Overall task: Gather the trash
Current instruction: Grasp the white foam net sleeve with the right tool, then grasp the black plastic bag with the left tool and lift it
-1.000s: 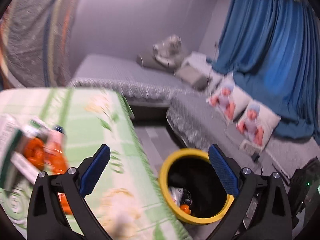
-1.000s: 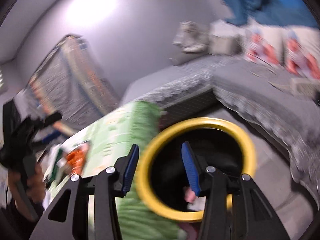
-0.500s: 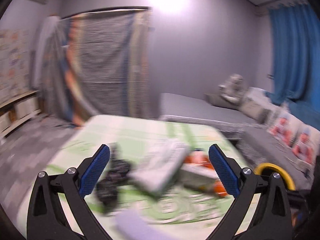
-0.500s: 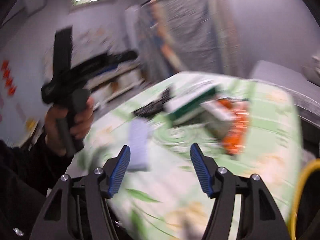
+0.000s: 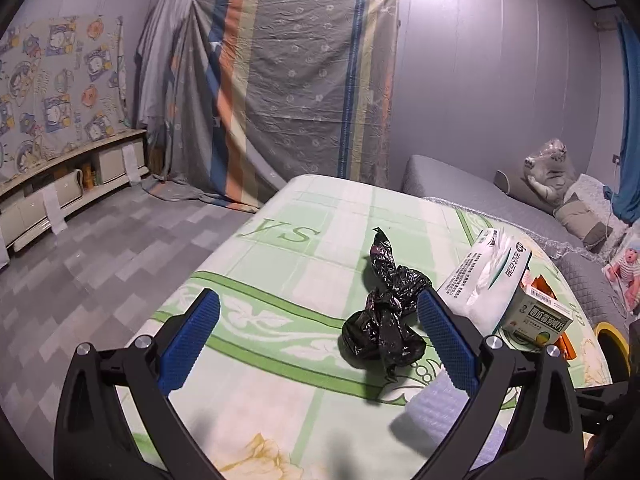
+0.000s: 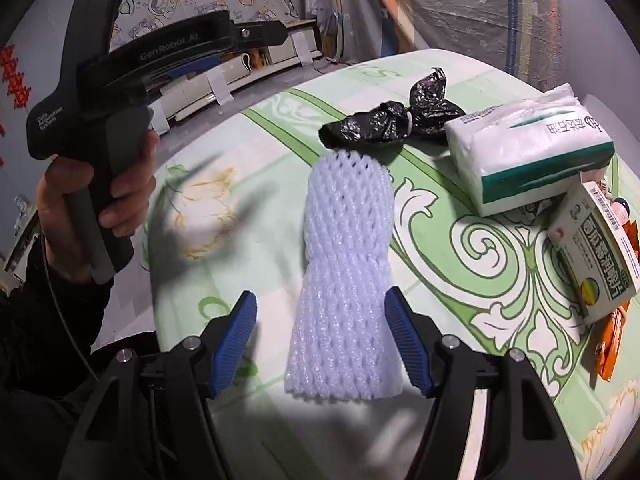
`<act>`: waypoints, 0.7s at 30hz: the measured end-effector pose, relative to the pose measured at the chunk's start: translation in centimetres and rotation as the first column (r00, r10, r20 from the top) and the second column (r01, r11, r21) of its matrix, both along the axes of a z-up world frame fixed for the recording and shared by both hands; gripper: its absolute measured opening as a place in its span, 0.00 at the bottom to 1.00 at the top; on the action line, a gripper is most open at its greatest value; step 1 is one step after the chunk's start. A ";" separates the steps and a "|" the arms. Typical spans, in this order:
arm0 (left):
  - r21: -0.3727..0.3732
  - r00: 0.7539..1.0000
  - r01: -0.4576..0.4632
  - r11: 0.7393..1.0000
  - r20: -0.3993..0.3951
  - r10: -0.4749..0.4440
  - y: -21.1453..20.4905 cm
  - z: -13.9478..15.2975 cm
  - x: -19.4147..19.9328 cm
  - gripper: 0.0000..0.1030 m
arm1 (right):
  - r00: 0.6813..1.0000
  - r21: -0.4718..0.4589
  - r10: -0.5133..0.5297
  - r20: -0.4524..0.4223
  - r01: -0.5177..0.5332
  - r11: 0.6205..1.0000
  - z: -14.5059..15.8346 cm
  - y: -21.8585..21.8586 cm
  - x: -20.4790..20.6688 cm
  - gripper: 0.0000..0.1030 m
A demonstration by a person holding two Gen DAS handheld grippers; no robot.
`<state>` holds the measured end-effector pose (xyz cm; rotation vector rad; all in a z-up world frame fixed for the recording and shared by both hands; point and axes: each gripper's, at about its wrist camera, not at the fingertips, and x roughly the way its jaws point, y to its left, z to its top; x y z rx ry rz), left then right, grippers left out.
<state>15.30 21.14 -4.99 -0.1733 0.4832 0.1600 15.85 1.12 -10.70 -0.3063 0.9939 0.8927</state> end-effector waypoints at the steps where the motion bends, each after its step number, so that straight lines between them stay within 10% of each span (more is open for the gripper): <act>1: 0.007 1.000 0.011 1.000 -0.004 -0.011 -0.4 -0.5 0.1 0.92 | 1.000 -0.002 -0.007 -0.005 0.007 1.000 -0.2 -0.1 0.1 0.58; 7: 0.015 0.987 0.142 0.990 -0.077 -0.140 -2.0 -2.5 2.8 0.92 | 0.997 0.002 -0.073 -0.040 0.073 0.997 -1.0 -1.5 1.6 0.22; 21: 0.015 0.940 0.201 0.979 -0.283 -0.189 -4.1 -6.4 8.9 0.92 | 0.974 0.233 -0.197 -0.109 0.218 0.948 3.7 -10.5 1.8 0.21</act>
